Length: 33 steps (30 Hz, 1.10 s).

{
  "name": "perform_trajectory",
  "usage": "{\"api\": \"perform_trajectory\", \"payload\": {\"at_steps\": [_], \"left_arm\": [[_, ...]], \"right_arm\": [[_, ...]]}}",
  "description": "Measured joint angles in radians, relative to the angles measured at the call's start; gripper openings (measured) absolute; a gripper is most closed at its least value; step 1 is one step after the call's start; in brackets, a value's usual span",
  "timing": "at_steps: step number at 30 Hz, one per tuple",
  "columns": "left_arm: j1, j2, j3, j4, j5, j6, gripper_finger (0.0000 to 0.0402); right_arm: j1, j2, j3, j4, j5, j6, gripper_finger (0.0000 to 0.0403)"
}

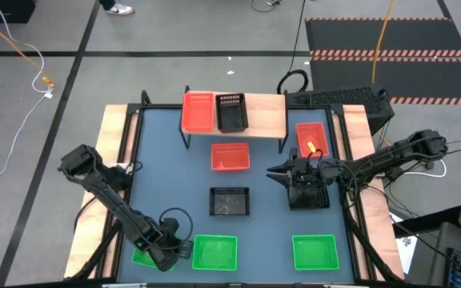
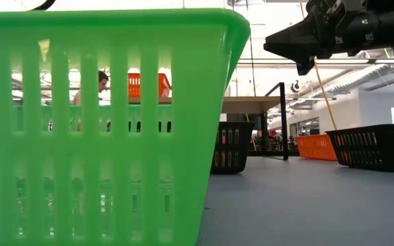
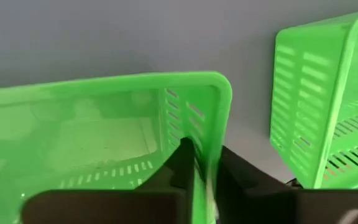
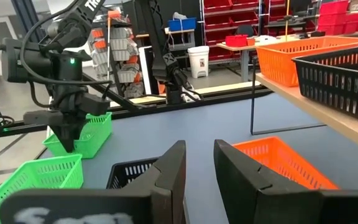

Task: Stack baskets on shelf by color
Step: Put the left green bin on the shelf

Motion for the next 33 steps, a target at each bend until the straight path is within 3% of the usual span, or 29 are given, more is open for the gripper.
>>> {"api": "perform_trajectory", "payload": {"at_steps": [3, 11, 25, 33], "left_arm": [[0.0, -0.001, 0.0, -0.001, 0.007, 0.045, 0.0009], [-0.003, 0.0, 0.0, -0.003, -0.022, 0.065, 0.0054], [-0.015, 0.001, -0.001, 0.006, -0.031, 0.228, 0.0055], [-0.01, 0.0, 0.003, 0.049, 0.052, 0.357, 0.0009]], "right_arm": [[0.0, 0.0, 0.0, -0.012, 0.0, -0.013, 0.008], [0.0, 0.0, 0.0, -0.018, 0.0, -0.016, 0.008], [0.0, 0.0, 0.0, -0.018, -0.001, -0.024, 0.008], [0.0, 0.0, 0.0, -0.019, -0.001, -0.026, 0.008]]}}
